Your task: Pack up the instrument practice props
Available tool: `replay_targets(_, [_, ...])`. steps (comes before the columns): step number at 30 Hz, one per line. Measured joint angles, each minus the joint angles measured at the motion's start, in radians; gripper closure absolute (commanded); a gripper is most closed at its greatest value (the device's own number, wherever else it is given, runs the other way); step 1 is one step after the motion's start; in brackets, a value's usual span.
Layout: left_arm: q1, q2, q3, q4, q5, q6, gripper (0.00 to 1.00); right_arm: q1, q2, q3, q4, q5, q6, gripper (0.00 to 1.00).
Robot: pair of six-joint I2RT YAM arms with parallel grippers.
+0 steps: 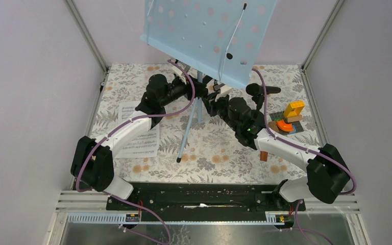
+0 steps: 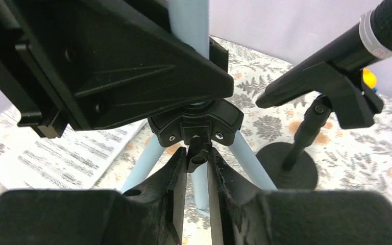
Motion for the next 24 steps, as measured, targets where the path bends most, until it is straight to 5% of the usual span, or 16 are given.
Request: replay_targets(24, [0.0,-0.001,0.007,-0.015,-0.001,-0.004,1.0,0.009,0.006,0.077,-0.174,-0.109,-0.674,1.0])
